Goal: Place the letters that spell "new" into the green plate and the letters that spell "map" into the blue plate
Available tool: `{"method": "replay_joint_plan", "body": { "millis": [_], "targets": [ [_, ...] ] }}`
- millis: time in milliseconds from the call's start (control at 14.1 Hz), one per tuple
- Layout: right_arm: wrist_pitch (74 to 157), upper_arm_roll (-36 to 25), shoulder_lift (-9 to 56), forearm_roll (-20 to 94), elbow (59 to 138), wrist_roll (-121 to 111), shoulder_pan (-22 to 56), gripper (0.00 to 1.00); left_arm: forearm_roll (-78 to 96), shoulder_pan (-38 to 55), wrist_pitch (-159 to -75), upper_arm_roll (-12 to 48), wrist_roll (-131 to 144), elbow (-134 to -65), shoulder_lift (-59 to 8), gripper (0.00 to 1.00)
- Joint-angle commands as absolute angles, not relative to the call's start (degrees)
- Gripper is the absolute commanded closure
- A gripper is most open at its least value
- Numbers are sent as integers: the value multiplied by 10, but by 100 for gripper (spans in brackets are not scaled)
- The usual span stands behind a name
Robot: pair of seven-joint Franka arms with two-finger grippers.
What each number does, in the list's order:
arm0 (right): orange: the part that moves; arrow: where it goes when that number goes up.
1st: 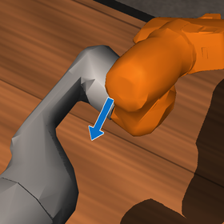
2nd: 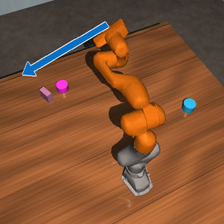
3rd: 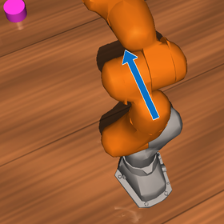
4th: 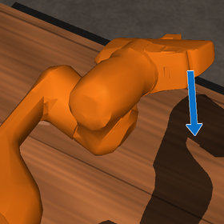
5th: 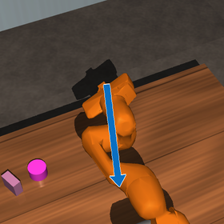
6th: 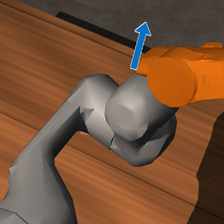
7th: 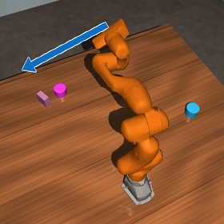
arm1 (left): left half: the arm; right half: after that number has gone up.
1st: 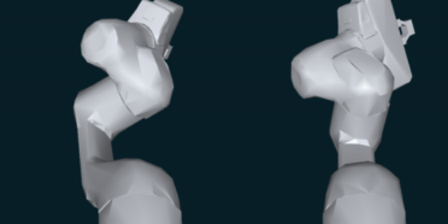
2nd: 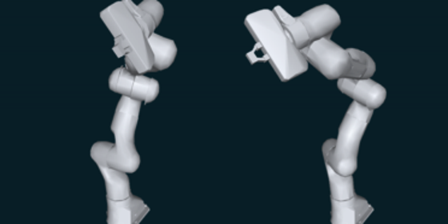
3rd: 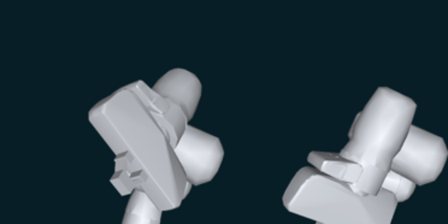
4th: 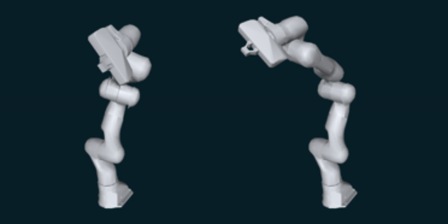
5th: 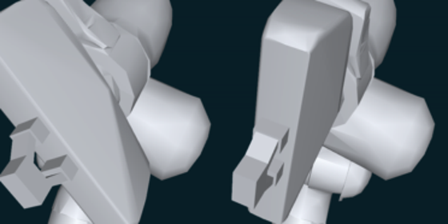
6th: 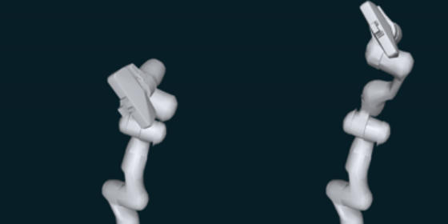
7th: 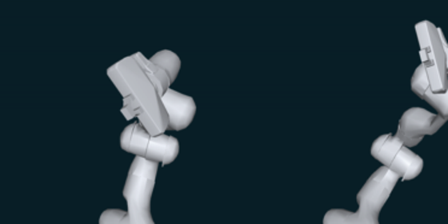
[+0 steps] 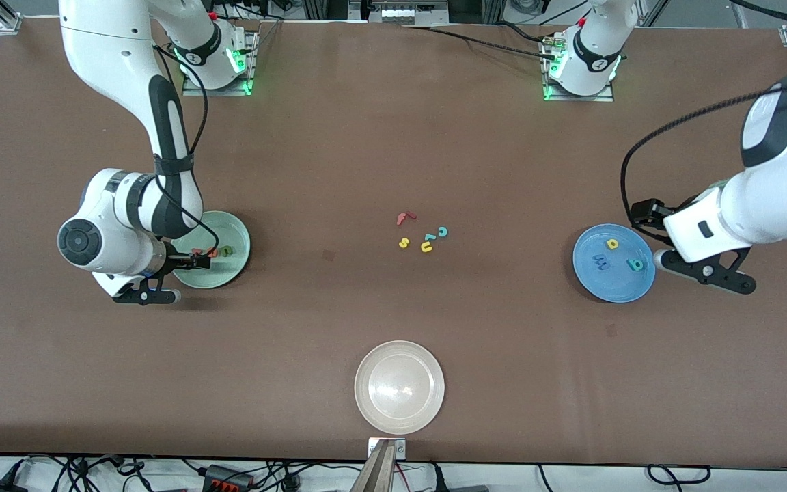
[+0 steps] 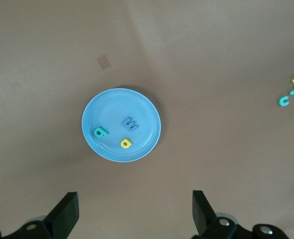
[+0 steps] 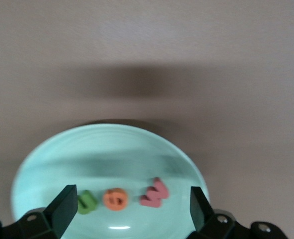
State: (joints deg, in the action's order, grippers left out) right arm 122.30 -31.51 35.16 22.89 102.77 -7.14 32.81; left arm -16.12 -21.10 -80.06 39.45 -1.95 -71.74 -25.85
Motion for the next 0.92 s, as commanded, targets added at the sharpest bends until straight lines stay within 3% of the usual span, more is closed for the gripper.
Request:
{"method": "replay_joint_plan", "body": {
  "millis": [0,142,496,638,850],
  "targets": [
    [1208,-239,283,181,1029,-8,269,0,-54,-126,-794,232,-28,-730,-179,0],
    [1185,-204,244,133,1025,29,240,0,-17,-80,-836,145,-28,-784,-129,0],
    [1087,-65,165,47,962,79,94,0,27,7,-975,7,21,-962,4,0],
    [1062,-31,138,26,939,79,48,0,14,36,-998,-7,7,-991,21,0],
    [1034,-33,109,-43,906,73,45,0,-13,35,-995,-6,3,-1017,26,0]
  ]
}}
